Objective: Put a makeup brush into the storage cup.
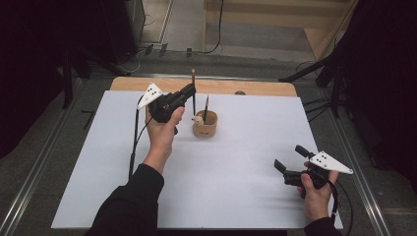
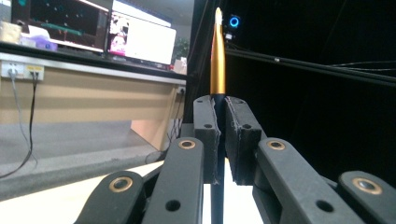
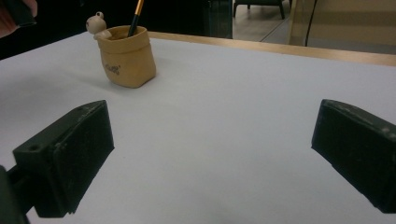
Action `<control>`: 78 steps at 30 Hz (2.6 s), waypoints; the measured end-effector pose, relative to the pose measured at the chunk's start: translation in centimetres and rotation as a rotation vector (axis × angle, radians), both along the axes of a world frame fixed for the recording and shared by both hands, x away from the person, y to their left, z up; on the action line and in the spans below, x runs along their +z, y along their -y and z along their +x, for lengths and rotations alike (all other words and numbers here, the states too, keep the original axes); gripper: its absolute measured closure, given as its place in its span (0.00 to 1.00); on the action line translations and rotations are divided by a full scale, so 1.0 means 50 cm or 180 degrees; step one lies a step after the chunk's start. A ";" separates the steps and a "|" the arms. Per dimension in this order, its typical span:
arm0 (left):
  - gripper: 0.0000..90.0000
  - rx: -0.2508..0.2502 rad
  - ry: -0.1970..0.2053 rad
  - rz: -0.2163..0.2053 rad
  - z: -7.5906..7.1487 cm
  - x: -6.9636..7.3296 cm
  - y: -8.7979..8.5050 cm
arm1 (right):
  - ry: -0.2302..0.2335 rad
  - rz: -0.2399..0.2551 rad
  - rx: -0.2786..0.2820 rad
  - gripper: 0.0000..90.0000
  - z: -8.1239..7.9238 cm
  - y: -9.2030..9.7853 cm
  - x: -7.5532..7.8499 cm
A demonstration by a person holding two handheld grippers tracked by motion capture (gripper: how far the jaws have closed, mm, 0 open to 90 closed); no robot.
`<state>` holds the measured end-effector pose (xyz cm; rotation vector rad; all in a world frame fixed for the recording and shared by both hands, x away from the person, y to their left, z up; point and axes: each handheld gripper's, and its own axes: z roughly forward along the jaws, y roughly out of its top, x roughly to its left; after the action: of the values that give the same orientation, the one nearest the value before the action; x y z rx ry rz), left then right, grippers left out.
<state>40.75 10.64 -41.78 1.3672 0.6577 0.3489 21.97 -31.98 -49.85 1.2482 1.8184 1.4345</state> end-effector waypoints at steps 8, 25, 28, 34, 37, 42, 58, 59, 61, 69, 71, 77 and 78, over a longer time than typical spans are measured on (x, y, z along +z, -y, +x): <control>0.94 0.0005 0.0025 -0.0049 0.020 -0.012 0.015 | -0.0002 0.0011 -0.0004 0.00 0.001 0.002 -0.002; 0.93 0.0025 0.0027 0.0065 0.036 -0.057 0.041 | -0.0006 0.0034 -0.0009 0.00 0.000 0.006 -0.004; 0.94 0.0041 0.0002 0.0081 0.035 -0.067 0.044 | -0.0020 0.0047 -0.0015 0.00 0.000 0.006 -0.004; 0.93 0.0107 -0.0133 0.0098 0.035 -0.100 0.040 | -0.0018 0.0058 -0.0019 0.00 -0.001 0.007 -0.005; 0.93 0.0121 -0.0183 0.0077 0.034 -0.109 0.035 | -0.0014 0.0058 -0.0017 0.00 -0.001 0.007 -0.004; 0.93 0.0100 -0.0220 0.0140 0.032 -0.115 0.036 | -0.0022 0.0048 -0.0010 0.00 0.000 0.006 -0.005; 0.68 0.0148 -0.0458 0.0340 0.021 -0.110 0.008 | -0.0028 0.0062 -0.0021 0.00 0.000 0.007 -0.006; 0.63 0.0165 -0.0504 0.0322 0.020 -0.107 0.004 | -0.0024 0.0060 -0.0021 0.00 0.000 0.008 -0.006; 0.52 0.0195 -0.0614 0.0350 0.016 -0.099 -0.006 | -0.0024 0.0063 -0.0024 0.00 0.000 0.008 -0.006; 0.00 0.0065 -0.0724 0.0460 -0.020 -0.080 -0.050 | -0.0028 0.0040 -0.0015 0.00 0.000 0.005 -0.005; 0.00 0.0077 -0.0699 0.0520 -0.028 -0.078 -0.058 | -0.0025 0.0042 -0.0009 0.00 0.000 0.004 -0.005; 0.00 0.0101 -0.0640 0.0560 -0.053 -0.076 -0.088 | -0.0029 0.0040 -0.0011 0.00 0.000 0.002 -0.005; 0.00 0.0120 -0.0634 0.0596 -0.059 -0.077 -0.093 | -0.0030 0.0038 -0.0011 0.00 0.000 0.002 -0.005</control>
<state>37.78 15.27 -45.62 1.5833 0.8324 0.3127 21.98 -32.07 -50.09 1.2655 1.8154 1.4421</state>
